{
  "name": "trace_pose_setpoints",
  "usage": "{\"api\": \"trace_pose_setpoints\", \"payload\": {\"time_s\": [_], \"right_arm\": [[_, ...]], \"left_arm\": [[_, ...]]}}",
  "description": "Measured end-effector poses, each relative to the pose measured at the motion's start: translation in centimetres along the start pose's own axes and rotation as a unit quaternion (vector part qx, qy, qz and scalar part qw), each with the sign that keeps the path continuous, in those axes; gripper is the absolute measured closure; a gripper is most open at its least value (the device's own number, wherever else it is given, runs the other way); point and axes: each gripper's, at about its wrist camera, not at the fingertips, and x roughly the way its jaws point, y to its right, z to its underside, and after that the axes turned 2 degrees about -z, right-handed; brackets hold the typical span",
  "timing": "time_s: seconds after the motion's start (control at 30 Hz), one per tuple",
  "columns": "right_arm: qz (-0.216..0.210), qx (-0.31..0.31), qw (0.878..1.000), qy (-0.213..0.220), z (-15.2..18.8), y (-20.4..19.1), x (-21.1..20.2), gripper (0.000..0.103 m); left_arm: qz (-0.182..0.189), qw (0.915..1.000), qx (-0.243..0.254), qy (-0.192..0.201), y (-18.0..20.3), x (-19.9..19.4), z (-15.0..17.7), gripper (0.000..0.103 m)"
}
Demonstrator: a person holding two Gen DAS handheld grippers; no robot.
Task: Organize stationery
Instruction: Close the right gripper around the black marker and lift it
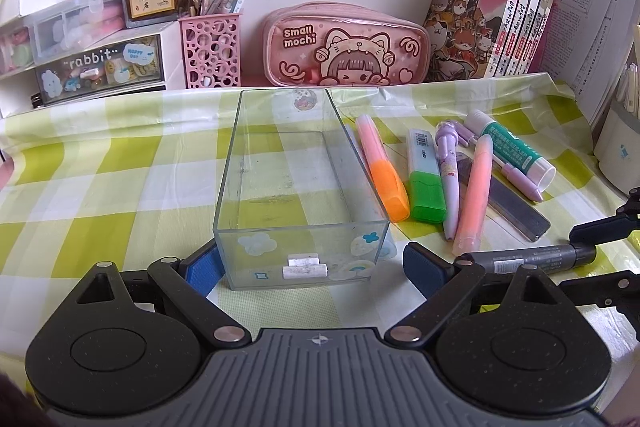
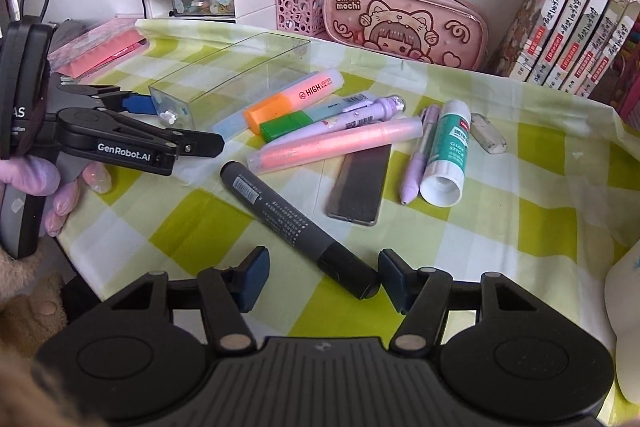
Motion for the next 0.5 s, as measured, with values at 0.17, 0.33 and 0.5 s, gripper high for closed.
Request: {"api": "trace_pose_setpoints", "payload": {"time_s": [0.17,0.33,0.5], "right_arm": [[-0.034,-0.042,0.998,-0.014,-0.5,-1.8,0.1,0.044],[-0.051,-0.068,0.996,-0.009,-0.9,-3.2,-0.1,0.045],[-0.055,-0.050,0.997,-0.006,-2.4,-3.0,1.2,0.045]], "left_arm": [[0.001,1.0000,-0.002,0.001,0.0,0.0,0.0,0.014],[0.002,1.0000,-0.004,0.002,0.0,-0.1,0.0,0.014],[0.007,0.9999,-0.011,0.004,-0.2,-0.1,0.0,0.013]]}}
